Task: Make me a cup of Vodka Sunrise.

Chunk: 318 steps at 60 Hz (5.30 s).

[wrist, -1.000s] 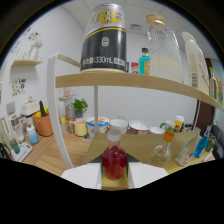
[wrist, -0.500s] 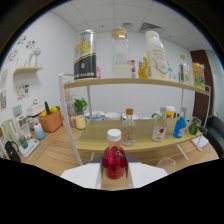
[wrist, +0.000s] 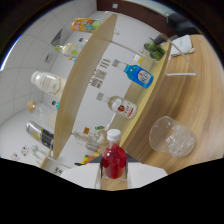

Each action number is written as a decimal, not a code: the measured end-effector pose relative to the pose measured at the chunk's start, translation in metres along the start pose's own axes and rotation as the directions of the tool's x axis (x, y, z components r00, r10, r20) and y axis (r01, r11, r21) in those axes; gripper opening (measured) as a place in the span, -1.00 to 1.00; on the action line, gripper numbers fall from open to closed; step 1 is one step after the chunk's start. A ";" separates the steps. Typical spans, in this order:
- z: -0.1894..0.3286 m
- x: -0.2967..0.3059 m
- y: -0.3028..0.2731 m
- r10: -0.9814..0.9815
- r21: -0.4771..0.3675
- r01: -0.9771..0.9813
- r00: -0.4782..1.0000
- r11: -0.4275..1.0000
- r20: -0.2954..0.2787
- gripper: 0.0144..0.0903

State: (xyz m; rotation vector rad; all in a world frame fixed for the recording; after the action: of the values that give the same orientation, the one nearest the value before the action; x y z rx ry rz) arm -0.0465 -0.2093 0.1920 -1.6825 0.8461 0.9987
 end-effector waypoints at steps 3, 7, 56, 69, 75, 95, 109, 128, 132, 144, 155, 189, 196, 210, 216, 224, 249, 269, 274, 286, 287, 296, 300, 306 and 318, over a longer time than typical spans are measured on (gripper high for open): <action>0.003 -0.001 -0.001 0.119 0.007 -0.119 0.992 0.993 0.034 -0.47; 0.003 -0.004 -0.006 0.272 0.002 -0.273 0.958 0.962 0.087 -0.48; -0.019 -0.044 -0.034 0.582 -0.035 -0.594 0.772 0.804 0.255 -0.48; -0.011 -0.083 -0.008 -0.302 0.138 0.294 0.952 0.946 0.042 -0.47; 0.002 -0.075 0.017 -0.537 0.129 0.540 0.842 0.832 -0.061 -0.47; 0.060 0.044 0.136 -0.831 -0.171 0.816 0.524 0.553 -0.184 -0.47; 0.077 0.080 0.177 -0.883 -0.304 0.829 0.440 0.469 -0.160 -0.47; 0.080 0.095 0.189 -0.886 -0.359 0.811 0.431 0.463 -0.169 -0.45; 0.078 0.095 0.191 -0.886 -0.360 0.810 0.433 0.463 -0.164 -0.45; 0.065 0.100 0.198 -0.890 -0.395 0.800 0.438 0.452 -0.131 -0.32; 0.043 0.076 0.189 -0.893 -0.372 0.817 0.441 0.440 -0.089 0.89; -0.109 0.054 -0.002 -0.864 -0.212 0.842 0.453 0.496 -0.221 0.89; -0.132 0.063 -0.056 -0.841 -0.209 0.826 0.463 0.524 -0.279 0.87; -0.135 -0.018 -0.205 -0.793 -0.024 0.832 0.520 0.555 -0.316 0.88; -0.116 -0.049 -0.256 -0.795 0.037 0.841 0.525 0.540 -0.305 0.87; -0.078 -0.080 -0.306 -0.824 0.101 0.862 0.506 0.497 -0.255 0.87; 0.003 -0.076 -0.337 -0.874 0.088 0.897 0.442 0.434 -0.200 0.03; -0.015 -0.087 -0.335 -0.861 0.092 0.890 0.456 0.447 -0.225 -0.03; -0.039 -0.098 -0.331 -0.852 0.118 0.884 0.467 0.452 -0.238 -0.04; -0.084 -0.081 -0.280 -0.826 0.099 0.860 0.509 0.501 -0.244 -0.04; -0.086 -0.076 -0.273 -0.824 0.090 0.858 0.512 0.506 -0.244 -0.04; -0.079 -0.011 -0.206 -0.807 -0.011 0.831 0.538 0.557 -0.246 -0.05; -0.070 0.017 -0.177 -0.804 -0.054 0.822 0.539 0.568 -0.251 -0.04; -0.058 0.047 -0.152 -0.822 -0.117 0.830 0.502 0.546 -0.270 -0.04; -0.045 0.075 -0.144 -0.946 -0.246 0.949 0.121 0.199 -0.300 -0.04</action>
State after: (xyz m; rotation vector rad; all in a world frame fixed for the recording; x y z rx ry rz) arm 0.1214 -0.2164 0.1886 -1.9289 -0.1888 -0.3232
